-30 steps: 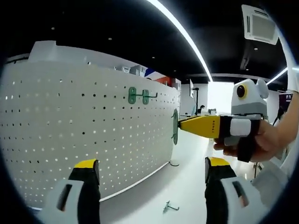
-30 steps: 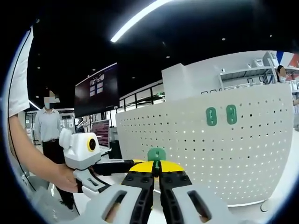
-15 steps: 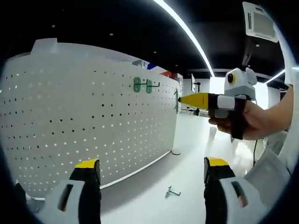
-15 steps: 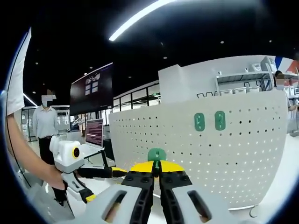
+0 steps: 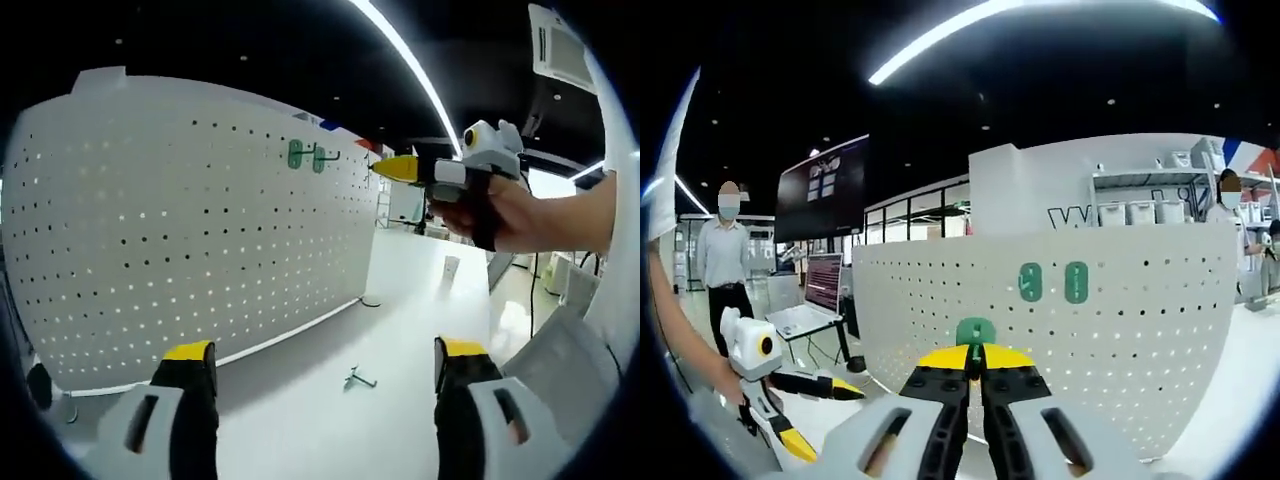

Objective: Insert the hook assembly into the mounting plate slot until the hook locks in place.

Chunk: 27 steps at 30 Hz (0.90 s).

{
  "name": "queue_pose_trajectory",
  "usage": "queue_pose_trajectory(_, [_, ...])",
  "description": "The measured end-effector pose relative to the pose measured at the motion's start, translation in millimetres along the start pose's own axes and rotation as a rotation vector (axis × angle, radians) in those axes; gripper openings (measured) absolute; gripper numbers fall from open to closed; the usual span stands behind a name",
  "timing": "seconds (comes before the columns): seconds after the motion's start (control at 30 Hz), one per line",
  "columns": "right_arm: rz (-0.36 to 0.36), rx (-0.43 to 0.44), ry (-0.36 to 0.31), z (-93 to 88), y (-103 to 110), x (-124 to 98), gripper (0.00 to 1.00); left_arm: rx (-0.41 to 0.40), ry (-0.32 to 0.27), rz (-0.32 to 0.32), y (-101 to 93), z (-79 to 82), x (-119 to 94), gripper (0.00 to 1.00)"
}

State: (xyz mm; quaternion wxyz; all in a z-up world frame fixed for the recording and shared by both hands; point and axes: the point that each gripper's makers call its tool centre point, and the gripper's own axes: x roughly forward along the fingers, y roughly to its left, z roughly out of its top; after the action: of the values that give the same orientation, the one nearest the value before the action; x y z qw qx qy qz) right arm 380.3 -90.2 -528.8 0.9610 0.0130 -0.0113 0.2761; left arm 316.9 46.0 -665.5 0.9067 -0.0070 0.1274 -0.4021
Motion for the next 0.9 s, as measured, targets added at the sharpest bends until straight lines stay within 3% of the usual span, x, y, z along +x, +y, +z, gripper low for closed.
queue_pose_trajectory(0.63, [-0.095, -0.050, -0.009, 18.7, -45.7, 1.0, 0.01, -0.038, 0.075, 0.000, -3.5, -41.8, -37.3, 0.91])
queue_pose_trajectory(0.9, [-0.141, -0.065, -0.015, 24.7, -60.3, 3.6, 0.01, -0.033, 0.083, -0.001, -10.0, -45.4, -41.3, 0.90])
